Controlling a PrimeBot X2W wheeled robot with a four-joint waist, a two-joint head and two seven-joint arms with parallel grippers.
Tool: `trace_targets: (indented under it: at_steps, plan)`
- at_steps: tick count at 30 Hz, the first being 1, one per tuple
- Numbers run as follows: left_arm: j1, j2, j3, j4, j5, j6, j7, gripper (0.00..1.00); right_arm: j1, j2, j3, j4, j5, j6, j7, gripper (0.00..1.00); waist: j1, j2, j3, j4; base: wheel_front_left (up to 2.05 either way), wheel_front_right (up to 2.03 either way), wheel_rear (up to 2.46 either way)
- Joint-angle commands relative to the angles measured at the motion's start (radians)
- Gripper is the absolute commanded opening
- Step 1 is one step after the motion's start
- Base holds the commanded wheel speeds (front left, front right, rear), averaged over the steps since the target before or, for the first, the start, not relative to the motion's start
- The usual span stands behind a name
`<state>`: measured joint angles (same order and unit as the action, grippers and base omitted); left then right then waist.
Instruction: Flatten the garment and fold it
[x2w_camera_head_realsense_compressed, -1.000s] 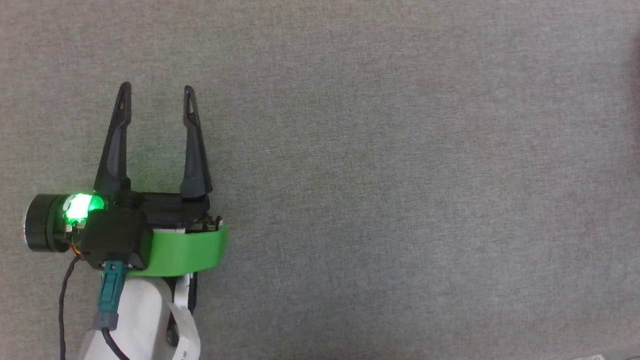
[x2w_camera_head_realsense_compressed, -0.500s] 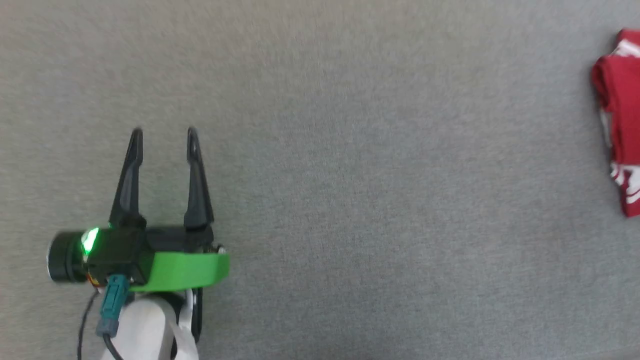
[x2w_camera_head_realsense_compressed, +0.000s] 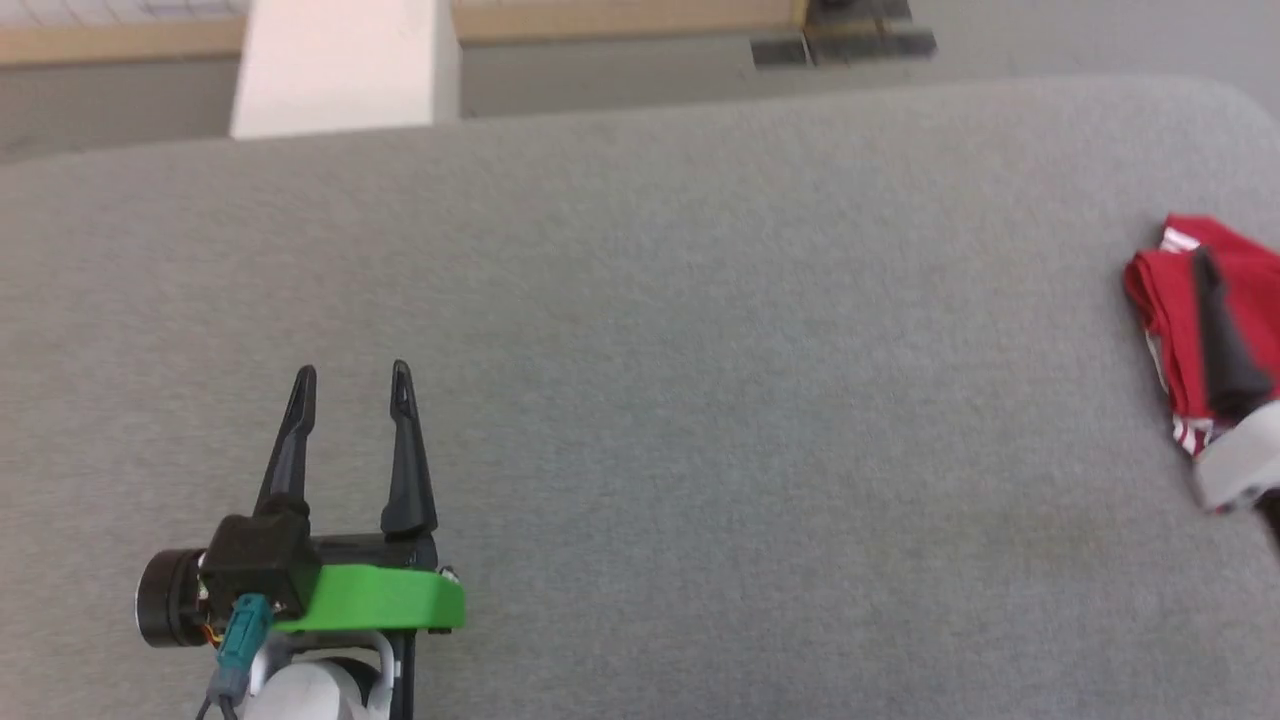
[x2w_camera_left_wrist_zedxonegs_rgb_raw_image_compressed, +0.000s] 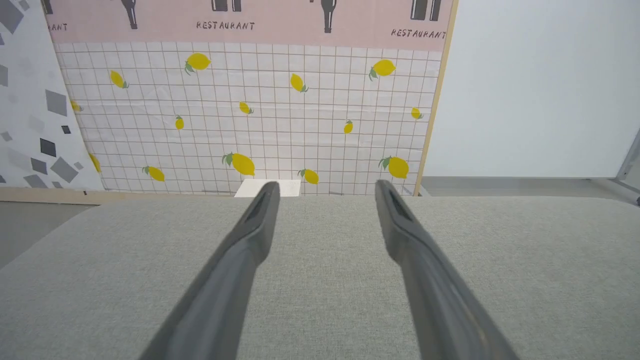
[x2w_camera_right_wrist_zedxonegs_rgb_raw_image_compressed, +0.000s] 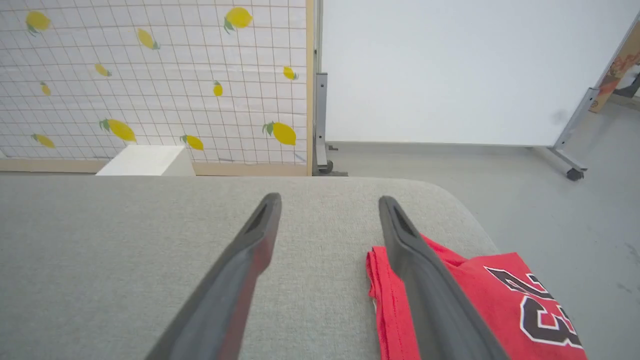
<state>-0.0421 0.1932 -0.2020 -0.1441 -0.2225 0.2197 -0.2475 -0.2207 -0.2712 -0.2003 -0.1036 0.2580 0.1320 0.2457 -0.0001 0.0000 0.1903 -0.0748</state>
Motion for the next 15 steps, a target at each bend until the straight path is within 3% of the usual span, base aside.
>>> trace_targets:
  at_steps: [1, 6, 15]
  plan:
    - [0.008, 0.004, 0.002, 0.008, -0.005, -0.005, 0.003, 1.0, 0.033, 0.029, 0.001, -0.025, -0.021, -0.001, -0.023, 1.0, 0.0001, 0.0, -0.078, 0.059, 0.0, 0.0, 0.0]
    - [0.041, 0.005, 0.008, 0.031, -0.021, -0.003, 0.002, 1.0, 0.147, 0.105, 0.05, -0.073, -0.101, -0.001, -0.107, 1.0, 0.0001, 0.0, -0.109, 0.081, 0.0, 0.0, 0.0]
    - [0.151, -0.016, -0.007, 0.069, -0.045, -0.012, -0.009, 1.0, 0.282, 0.192, 0.072, -0.002, -0.228, -0.001, -0.245, 1.0, 0.0001, 0.0, -0.157, 0.11, 0.0, 0.0, 0.0]
